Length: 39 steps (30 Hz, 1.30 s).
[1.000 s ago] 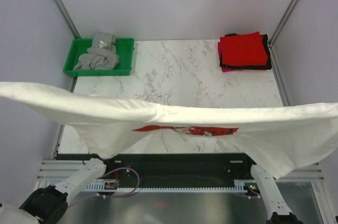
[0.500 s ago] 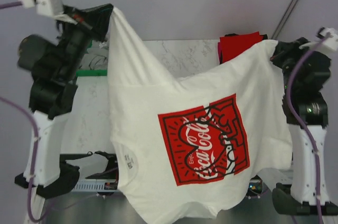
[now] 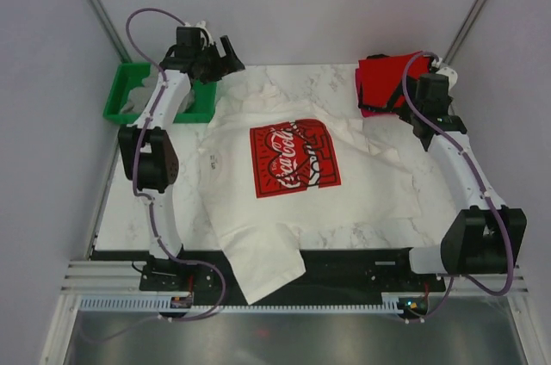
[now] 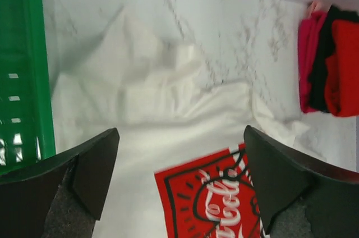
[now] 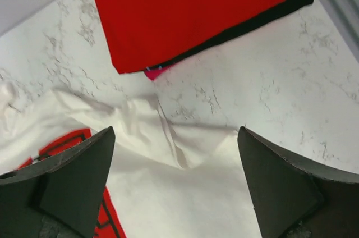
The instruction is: Fold and stack the t-shirts
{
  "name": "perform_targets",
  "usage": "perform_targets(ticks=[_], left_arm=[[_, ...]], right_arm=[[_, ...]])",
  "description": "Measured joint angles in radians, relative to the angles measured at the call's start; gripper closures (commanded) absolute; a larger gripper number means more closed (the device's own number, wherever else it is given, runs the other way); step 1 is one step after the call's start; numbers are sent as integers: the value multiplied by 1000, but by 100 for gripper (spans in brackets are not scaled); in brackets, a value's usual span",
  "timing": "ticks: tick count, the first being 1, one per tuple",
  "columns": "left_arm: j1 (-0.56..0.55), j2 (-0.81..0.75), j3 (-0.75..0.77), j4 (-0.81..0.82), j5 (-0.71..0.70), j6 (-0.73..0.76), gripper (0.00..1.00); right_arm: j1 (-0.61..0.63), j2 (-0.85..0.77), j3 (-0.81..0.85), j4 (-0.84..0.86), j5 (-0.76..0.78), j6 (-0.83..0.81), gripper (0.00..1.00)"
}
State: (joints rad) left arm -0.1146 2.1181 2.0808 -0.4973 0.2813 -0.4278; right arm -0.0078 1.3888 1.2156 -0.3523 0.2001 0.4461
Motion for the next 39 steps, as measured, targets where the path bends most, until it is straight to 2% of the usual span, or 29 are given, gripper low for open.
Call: perform_targets(ticks=[3,6,9,12,14,17,19,23,27,33,39], left_arm=[[-13,-23,-115,-31,11,0,0],[-31,-128,-261,-37,9,2,1],[-55,-337,-456,-42,-16,2,2],[-85,-597,-659,2,-45,-2,3],[-111,-760,-811,46,-59,-14,4],[-152,-903,-1036,90,-79,-47,4],[-180,-928,-1170,114,-95,-72,4],[-212,-830,-1356,133,-123,-117,5],[-212,-696,-1365,156,-151,-134,6],[-187,-481,-1162,187,-192,-137,7],[-107,-298,-935,157,-203,-131,8]], right_arm=[[1,-40,-98,1,-13,-1,2],[11,-136,-190,6,-39,12,4],[63,-261,-284,27,-69,39,5],[166,-326,-356,50,-92,64,6],[248,-313,-391,58,-98,78,6],[334,-230,-425,59,-99,93,5],[362,-156,-437,49,-99,100,5],[378,-3,-428,41,-92,101,4],[379,127,-377,29,-71,95,3],[376,342,-206,21,-39,67,2],[348,515,16,9,-43,47,2]])
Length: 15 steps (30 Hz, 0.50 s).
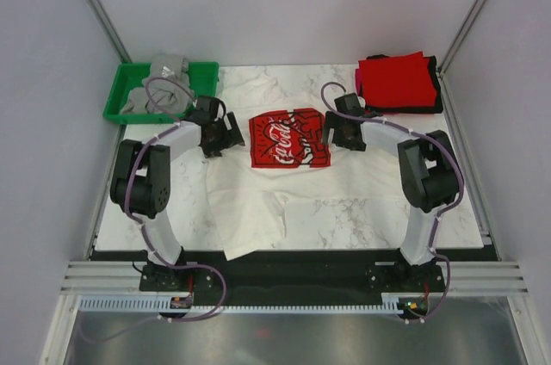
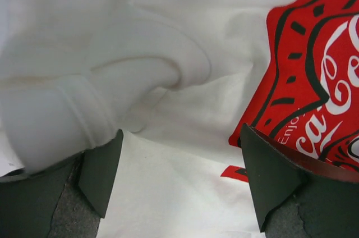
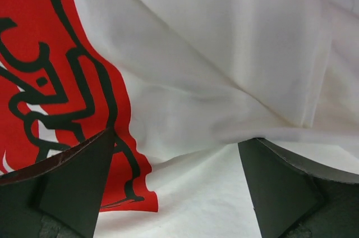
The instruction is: Fold and stack the t-shirts
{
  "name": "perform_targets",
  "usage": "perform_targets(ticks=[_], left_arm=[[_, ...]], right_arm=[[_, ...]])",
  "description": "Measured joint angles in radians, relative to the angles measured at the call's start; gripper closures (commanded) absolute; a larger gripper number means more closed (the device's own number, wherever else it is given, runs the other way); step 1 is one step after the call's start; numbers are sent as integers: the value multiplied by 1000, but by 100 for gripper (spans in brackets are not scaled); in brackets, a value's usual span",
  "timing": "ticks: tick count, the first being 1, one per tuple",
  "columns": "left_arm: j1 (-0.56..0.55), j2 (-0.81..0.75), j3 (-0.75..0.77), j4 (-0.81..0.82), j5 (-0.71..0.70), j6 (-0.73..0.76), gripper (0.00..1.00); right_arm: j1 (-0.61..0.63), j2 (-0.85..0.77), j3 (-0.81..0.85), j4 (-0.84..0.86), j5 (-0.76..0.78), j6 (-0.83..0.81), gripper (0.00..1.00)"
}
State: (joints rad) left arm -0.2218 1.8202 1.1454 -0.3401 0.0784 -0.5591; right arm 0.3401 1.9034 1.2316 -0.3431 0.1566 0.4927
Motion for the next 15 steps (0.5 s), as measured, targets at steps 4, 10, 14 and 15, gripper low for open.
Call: perform_targets(ticks=[4,10,14,15], left_arm=[[18,58,124,-58,-11,14,8],[10,-87,138,-138,-42,45,8],[-33,-449,-46,-175,-79,39,11],[-53,-533,-88,-190,-84,27,12]], right_arm=[[-32,69,114,-21,-23,-18,2],[-48,-27,133,-63,-86,-48,2],[-43,-270,54,-73,-119,-53,2],[-41,-351,22,-63,-122,-51,2]])
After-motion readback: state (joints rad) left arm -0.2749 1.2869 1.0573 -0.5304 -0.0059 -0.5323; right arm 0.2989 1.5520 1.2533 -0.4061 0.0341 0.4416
